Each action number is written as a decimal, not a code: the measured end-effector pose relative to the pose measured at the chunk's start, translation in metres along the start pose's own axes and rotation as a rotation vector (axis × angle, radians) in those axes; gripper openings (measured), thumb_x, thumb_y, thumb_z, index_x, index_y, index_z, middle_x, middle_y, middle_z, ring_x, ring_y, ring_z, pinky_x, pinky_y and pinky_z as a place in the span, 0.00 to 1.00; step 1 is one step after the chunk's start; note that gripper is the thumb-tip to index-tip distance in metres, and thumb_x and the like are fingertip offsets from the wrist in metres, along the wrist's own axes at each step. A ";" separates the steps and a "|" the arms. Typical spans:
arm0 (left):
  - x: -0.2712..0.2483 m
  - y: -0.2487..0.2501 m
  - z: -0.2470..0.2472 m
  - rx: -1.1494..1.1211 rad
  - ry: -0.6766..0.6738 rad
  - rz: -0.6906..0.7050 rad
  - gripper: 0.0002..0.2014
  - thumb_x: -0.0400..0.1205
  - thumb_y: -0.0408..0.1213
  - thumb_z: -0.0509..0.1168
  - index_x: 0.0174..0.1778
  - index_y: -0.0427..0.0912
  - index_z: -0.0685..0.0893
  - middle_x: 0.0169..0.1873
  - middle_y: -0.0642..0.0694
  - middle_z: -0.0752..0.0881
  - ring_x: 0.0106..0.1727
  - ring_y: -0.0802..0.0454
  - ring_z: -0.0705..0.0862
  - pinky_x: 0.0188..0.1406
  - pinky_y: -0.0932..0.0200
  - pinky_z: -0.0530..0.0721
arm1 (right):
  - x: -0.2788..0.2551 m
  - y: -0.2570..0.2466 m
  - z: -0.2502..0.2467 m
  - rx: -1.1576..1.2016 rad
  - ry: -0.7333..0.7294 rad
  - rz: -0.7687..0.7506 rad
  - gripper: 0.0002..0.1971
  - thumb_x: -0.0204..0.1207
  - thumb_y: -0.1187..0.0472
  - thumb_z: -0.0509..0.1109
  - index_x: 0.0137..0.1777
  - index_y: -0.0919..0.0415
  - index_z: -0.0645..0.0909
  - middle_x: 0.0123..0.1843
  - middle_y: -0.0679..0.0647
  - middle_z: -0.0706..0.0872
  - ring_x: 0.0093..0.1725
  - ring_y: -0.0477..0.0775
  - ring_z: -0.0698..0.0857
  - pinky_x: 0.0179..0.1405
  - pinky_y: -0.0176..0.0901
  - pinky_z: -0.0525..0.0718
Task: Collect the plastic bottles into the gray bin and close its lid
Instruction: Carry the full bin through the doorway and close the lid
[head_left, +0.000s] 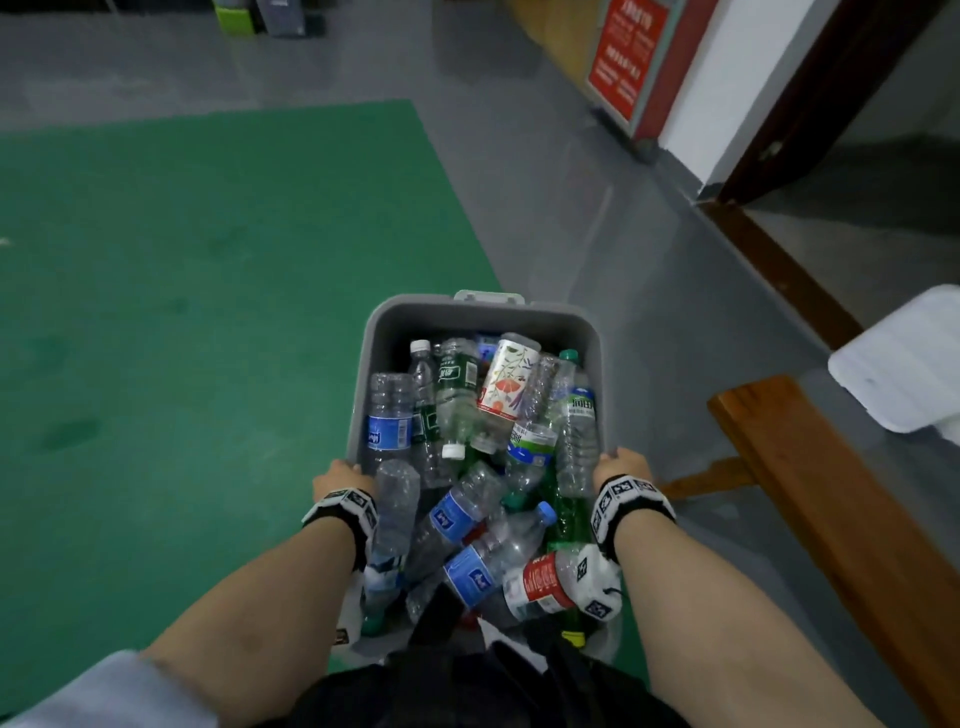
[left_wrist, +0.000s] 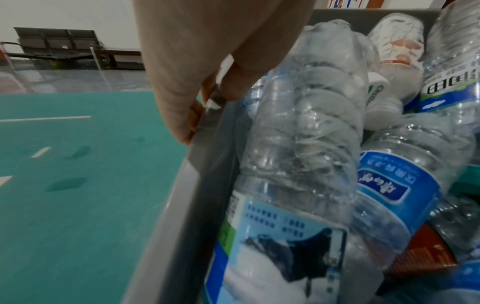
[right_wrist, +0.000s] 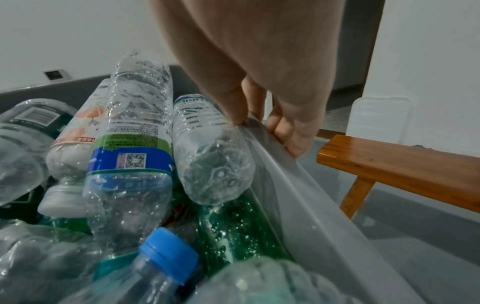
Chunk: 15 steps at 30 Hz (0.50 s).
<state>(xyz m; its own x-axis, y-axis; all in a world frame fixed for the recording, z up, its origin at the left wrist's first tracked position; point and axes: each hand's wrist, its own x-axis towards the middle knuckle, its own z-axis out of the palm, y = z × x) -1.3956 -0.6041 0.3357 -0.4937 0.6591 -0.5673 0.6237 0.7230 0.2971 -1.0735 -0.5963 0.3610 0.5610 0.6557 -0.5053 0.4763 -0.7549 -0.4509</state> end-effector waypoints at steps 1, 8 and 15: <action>0.008 0.016 0.001 0.026 -0.020 0.018 0.16 0.88 0.38 0.55 0.62 0.29 0.77 0.61 0.29 0.81 0.61 0.33 0.81 0.55 0.47 0.79 | 0.011 -0.004 -0.004 0.006 0.010 0.013 0.21 0.85 0.64 0.59 0.75 0.71 0.71 0.75 0.65 0.75 0.73 0.64 0.75 0.72 0.46 0.70; 0.048 0.132 0.026 0.188 -0.111 0.116 0.17 0.88 0.39 0.54 0.64 0.31 0.78 0.62 0.32 0.83 0.62 0.36 0.82 0.58 0.48 0.80 | 0.093 -0.013 -0.036 -0.082 0.038 0.102 0.21 0.85 0.62 0.58 0.76 0.67 0.70 0.76 0.63 0.75 0.74 0.63 0.75 0.69 0.44 0.72; 0.078 0.289 0.044 0.159 -0.084 0.178 0.17 0.88 0.38 0.54 0.63 0.30 0.81 0.61 0.34 0.84 0.62 0.39 0.83 0.59 0.51 0.79 | 0.222 -0.055 -0.092 -0.052 0.096 0.105 0.22 0.85 0.61 0.56 0.78 0.67 0.68 0.76 0.64 0.74 0.74 0.65 0.74 0.71 0.49 0.73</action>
<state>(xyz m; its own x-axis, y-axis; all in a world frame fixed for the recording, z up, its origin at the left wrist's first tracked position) -1.2274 -0.3528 0.3433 -0.3202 0.7486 -0.5806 0.7869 0.5514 0.2770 -0.9135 -0.4101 0.3412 0.6705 0.5711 -0.4736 0.4447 -0.8203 -0.3597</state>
